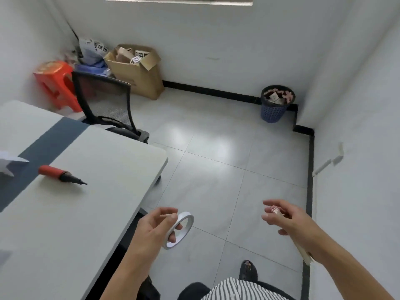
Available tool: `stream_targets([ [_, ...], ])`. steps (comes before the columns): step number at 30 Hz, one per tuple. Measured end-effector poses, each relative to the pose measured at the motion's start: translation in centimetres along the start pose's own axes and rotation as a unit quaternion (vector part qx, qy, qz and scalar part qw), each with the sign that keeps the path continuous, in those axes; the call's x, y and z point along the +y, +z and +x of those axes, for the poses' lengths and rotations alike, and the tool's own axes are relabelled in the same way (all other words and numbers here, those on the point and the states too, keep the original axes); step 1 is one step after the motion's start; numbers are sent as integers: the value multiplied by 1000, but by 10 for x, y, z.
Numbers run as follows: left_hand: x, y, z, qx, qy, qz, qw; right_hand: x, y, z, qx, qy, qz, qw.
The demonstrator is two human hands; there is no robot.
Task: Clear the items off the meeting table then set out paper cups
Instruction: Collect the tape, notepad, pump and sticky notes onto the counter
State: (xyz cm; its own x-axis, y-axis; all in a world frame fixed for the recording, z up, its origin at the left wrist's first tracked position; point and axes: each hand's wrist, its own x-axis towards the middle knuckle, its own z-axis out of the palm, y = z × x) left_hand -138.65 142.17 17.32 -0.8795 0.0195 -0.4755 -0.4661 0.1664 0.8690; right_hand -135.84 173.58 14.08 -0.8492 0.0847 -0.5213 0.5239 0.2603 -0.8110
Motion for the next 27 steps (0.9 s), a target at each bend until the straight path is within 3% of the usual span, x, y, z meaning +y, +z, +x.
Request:
stream_targets([
  [5, 14, -16, 18, 108, -34, -49, 992, -82, -2, 98, -96, -29, -56, 993],
  [10, -1, -58, 42, 224, -92, -100, 965, -145, 61, 165, -179, -39, -90, 979],
  [15, 13, -114, 84, 276, -81, -126, 949, -189, 140, 200, -255, -45, -83, 962],
  [22, 59, -165, 148, 311, -28, -140, 940, -278, 205, 249, -298, 33, 42, 953],
  [27, 68, -188, 175, 385, -29, -184, 904, -334, 266, 287, -347, 13, 2, 938],
])
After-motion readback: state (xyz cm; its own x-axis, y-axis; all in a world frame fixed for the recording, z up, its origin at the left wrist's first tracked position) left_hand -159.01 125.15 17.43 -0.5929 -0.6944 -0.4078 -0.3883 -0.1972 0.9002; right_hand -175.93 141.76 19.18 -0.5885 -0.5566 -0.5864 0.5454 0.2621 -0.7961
